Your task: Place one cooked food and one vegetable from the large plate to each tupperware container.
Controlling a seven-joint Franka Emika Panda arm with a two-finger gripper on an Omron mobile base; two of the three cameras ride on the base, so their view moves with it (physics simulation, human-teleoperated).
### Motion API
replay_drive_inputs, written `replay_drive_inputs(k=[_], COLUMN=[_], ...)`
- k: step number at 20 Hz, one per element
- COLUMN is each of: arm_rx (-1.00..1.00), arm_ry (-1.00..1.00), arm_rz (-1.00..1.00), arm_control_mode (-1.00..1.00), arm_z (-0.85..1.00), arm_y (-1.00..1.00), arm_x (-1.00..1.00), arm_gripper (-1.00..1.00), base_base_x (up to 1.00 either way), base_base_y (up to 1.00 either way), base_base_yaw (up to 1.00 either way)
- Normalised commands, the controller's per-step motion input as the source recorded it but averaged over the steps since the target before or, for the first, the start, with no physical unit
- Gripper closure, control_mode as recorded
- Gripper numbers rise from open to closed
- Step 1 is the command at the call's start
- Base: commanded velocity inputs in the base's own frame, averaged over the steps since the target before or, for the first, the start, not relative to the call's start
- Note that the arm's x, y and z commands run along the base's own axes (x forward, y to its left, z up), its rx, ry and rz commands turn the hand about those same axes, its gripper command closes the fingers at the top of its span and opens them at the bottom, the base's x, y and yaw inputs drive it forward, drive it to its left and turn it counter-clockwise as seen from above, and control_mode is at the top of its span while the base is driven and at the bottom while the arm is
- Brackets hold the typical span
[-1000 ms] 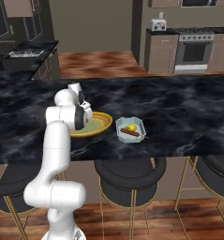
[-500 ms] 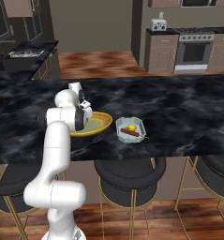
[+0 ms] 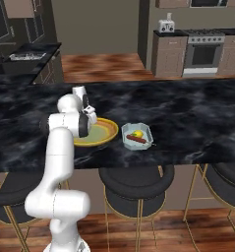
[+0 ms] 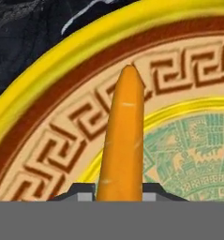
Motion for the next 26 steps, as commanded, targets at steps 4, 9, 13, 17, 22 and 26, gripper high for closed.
replay_drive_inputs(k=[4, 9, 13, 17, 22, 26], arm_rx=[0.07, 0.11, 0.03, 0.0, 0.03, 0.1], arm_ry=[-0.01, -0.1, -0.26, -0.2, -0.19, -0.09], arm_rz=[-0.01, 0.03, 0.12, 0.18, 0.19, 0.07], arm_control_mode=[-1.0, -1.0, -1.0, -1.0, -1.0, -1.0], arm_z=[0.02, 0.49, 0.69, 0.91, 0.92, 0.65], arm_y=[-0.04, -0.03, -0.15, -0.19, -0.4, -0.53], arm_x=[-0.18, -0.72, -1.0, -1.0, -1.0, -1.0], arm_gripper=[1.0, 1.0, 1.0, 1.0, 1.0, 1.0], base_base_x=[0.0, 0.0, 0.0, 0.0, 0.0, 0.0], base_base_y=[0.0, 0.0, 0.0, 0.0, 0.0, 0.0], base_base_yaw=[0.0, 0.0, 0.0, 0.0, 0.0, 0.0])
